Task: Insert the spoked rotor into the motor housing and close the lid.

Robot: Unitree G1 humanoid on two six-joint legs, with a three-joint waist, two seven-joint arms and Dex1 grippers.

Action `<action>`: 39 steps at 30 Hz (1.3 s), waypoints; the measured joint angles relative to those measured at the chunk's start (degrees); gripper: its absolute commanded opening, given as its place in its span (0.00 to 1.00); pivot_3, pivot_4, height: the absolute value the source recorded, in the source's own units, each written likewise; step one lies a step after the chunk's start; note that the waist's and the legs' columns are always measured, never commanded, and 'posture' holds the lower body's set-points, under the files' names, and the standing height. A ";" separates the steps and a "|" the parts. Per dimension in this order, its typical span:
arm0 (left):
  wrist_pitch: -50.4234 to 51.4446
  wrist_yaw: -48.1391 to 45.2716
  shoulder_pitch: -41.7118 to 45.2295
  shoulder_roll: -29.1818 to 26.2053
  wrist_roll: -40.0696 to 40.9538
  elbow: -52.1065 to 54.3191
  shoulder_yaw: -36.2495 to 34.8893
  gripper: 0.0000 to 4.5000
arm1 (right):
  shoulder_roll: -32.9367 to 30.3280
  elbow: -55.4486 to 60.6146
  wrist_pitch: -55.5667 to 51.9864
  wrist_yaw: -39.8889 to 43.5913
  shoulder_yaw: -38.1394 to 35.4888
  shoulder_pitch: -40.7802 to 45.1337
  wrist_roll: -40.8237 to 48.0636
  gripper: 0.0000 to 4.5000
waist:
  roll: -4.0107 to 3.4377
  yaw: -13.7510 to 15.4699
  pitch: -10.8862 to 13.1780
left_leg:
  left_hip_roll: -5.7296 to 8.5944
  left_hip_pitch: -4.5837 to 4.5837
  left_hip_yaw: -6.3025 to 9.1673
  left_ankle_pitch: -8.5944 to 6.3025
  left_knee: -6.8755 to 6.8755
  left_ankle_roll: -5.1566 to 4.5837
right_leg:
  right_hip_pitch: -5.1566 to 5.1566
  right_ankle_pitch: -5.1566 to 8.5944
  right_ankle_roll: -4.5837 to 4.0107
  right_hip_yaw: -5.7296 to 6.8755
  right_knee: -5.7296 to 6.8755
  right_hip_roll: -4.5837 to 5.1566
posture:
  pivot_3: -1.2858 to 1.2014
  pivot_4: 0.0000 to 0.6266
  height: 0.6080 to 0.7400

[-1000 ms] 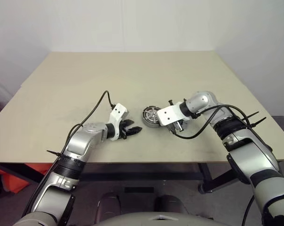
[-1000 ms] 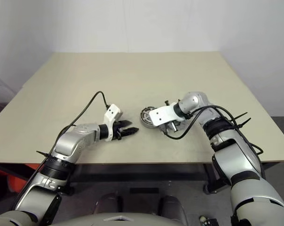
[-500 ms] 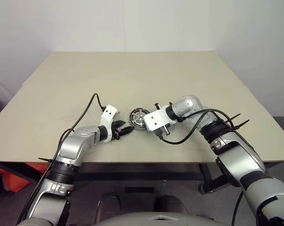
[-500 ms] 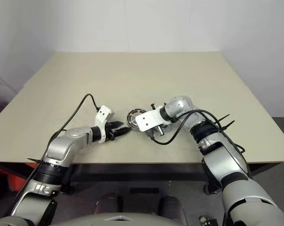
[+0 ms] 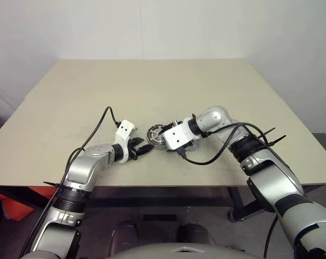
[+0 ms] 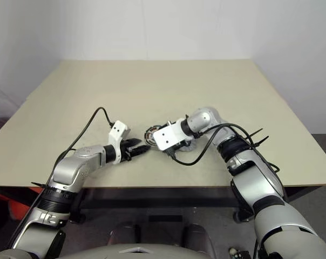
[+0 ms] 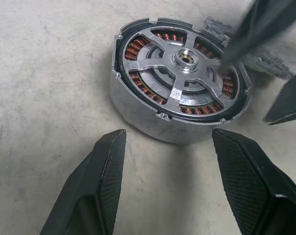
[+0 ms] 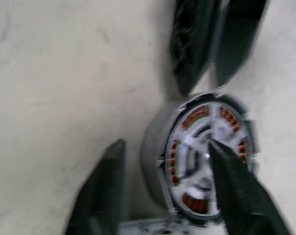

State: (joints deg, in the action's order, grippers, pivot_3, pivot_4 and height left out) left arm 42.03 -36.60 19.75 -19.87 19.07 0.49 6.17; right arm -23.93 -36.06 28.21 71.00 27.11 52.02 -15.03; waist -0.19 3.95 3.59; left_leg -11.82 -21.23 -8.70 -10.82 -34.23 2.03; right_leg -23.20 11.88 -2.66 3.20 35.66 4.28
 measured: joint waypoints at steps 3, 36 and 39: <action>-0.01 -0.02 0.02 0.17 -0.01 -0.06 0.02 0.67 | -1.30 6.83 -5.93 0.10 -3.65 -1.70 4.13 1.00 | 0.00 0.11 0.00 | 0.00 0.07 0.02 0.00 0.00 0.00 | 0.07 0.00 0.00 0.00 0.00 0.00 | 0.52 0.00 1.00; -1.08 -2.77 1.92 2.42 -0.03 -4.77 1.06 0.67 | 7.24 36.60 -120.37 -37.77 -53.65 -30.98 63.29 1.00 | -0.19 2.19 -0.08 | 0.08 0.56 0.03 0.62 1.04 1.04 | 0.24 0.25 0.46 -0.01 -0.44 0.00 | 0.52 0.00 1.00; -1.44 -3.49 1.79 2.08 0.19 -3.89 0.81 0.67 | 7.62 34.93 -119.60 -38.74 -52.97 -30.94 62.48 1.00 | -0.20 2.29 -0.08 | 0.09 0.54 0.03 0.62 1.08 1.04 | 0.24 0.25 0.46 0.00 -0.50 0.00 | 0.52 0.00 1.00</action>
State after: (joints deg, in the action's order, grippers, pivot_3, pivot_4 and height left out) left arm 40.59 -40.09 21.54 -17.79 19.27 -3.40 6.98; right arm -16.31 -1.14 -91.39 32.26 -25.86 21.08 47.45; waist -0.38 6.23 3.51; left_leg -11.73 -20.68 -8.67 -10.20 -33.15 3.07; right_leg -22.96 12.13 -2.19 3.20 35.16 4.27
